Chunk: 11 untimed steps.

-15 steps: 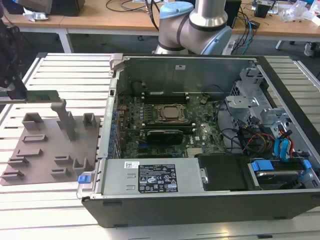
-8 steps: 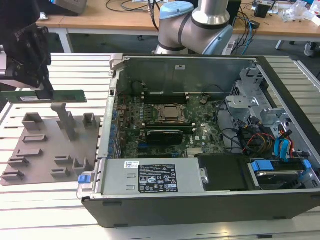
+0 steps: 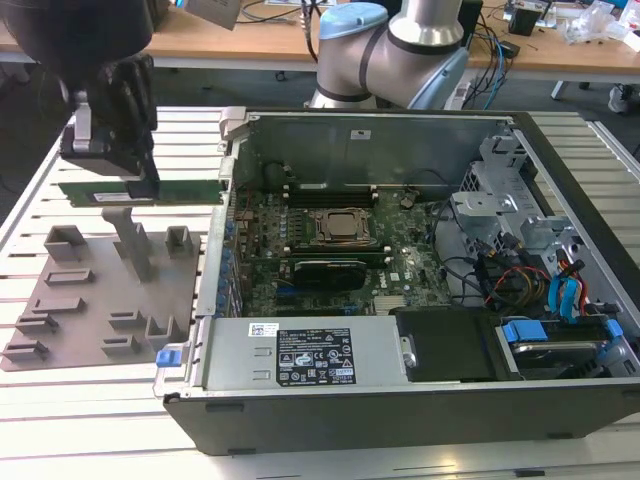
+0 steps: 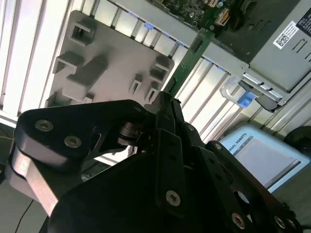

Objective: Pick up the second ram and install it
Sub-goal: 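Pick up the second ram and move it above second insertion slot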

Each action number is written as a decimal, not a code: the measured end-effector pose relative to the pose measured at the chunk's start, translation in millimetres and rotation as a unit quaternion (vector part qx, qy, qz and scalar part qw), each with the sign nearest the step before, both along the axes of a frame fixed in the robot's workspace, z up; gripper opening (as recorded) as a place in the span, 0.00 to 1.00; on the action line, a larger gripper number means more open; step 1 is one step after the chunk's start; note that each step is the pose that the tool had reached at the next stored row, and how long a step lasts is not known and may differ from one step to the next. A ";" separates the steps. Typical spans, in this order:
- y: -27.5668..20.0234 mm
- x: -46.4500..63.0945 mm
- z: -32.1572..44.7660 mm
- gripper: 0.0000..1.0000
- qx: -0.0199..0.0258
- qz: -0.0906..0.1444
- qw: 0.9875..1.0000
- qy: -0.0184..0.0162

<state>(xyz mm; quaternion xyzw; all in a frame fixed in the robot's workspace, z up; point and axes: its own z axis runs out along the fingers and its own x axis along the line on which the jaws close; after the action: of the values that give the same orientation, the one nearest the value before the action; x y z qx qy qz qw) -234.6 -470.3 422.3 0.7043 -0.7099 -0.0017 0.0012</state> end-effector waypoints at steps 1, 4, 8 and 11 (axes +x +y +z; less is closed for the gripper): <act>0.0 7.2 0.0 0.13 0.000 0.000 1.000 0.000; 0.1 20.0 0.0 0.13 0.000 0.000 1.000 0.000; 0.5 40.7 -0.1 0.13 0.000 0.000 1.000 0.001; 1.2 58.1 -1.0 0.13 0.019 0.000 1.000 0.002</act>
<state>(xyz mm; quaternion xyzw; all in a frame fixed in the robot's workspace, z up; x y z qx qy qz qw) -176.4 -469.1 421.3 0.7040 -0.7099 -0.0172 -0.0108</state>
